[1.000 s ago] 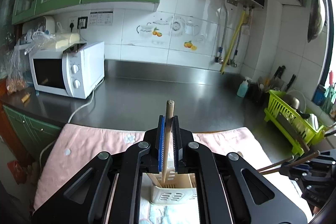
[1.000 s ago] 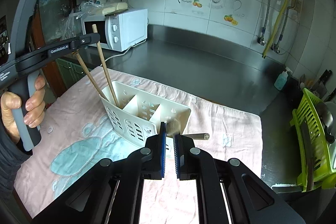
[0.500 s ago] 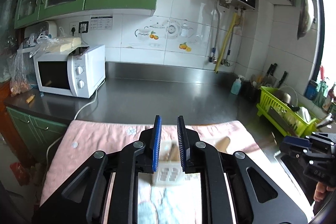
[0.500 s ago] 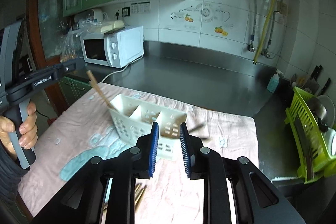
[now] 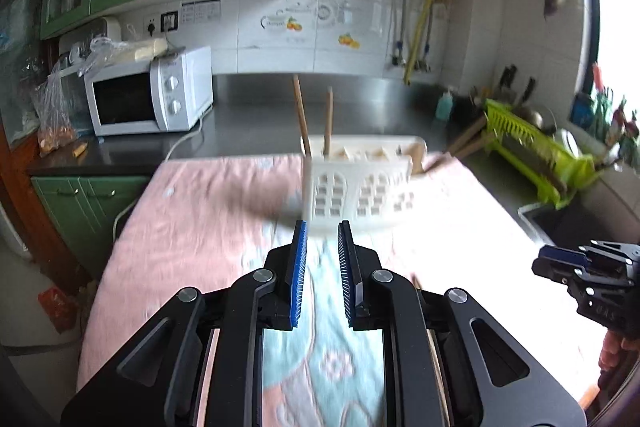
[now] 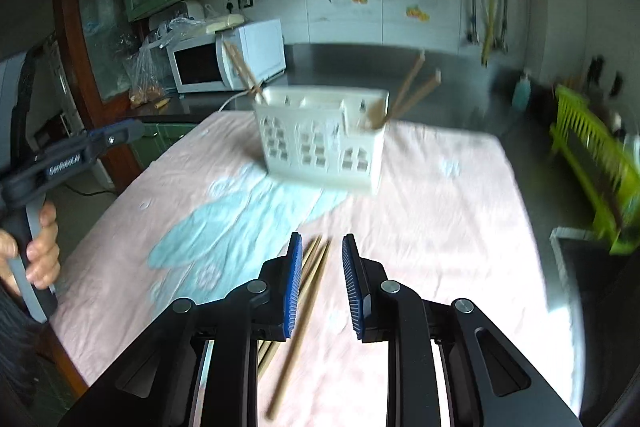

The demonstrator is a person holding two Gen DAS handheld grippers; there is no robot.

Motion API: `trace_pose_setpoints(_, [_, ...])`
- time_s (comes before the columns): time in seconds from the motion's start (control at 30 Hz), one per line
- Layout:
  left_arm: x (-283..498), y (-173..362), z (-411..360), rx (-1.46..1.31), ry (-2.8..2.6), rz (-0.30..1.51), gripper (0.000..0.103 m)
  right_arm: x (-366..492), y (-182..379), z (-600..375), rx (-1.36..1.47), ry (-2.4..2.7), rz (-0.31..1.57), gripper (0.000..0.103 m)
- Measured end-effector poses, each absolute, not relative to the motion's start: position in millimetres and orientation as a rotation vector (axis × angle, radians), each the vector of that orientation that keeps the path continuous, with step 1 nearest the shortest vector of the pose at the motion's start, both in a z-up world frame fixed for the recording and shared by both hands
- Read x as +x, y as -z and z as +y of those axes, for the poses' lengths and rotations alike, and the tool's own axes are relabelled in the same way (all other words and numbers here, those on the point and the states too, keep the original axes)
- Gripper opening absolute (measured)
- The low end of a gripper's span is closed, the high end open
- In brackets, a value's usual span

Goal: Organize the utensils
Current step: 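Move both open tools back over the remaining chopsticks, then close the left tool on a chopstick while the right tool grasps another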

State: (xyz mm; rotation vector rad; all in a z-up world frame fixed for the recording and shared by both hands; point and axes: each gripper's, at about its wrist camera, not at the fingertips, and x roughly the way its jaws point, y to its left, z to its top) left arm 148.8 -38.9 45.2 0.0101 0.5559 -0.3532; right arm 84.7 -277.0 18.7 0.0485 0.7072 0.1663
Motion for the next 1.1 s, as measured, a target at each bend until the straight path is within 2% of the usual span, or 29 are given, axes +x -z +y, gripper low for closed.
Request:
trace_pose_setpoints(0.37, [96.0,27.8,-37.4,0.049,0.475,0.714,0.016,43.6,49.3,-259.6,0.108,-0.153,0.807,0.021])
trace_pose_setpoints(0.67, [85.7,86.2,-60.6,0.137,0.610,0.873,0.016,36.1,73.8,-255.6,0.126,-0.140,0.852,0.021])
trace_pose_setpoints(1.1, [90.0,110.3,-70.0,0.155,0.632,0.938,0.016,37.7,85.9,-256.4,0.141,-0.137,0.880,0.021])
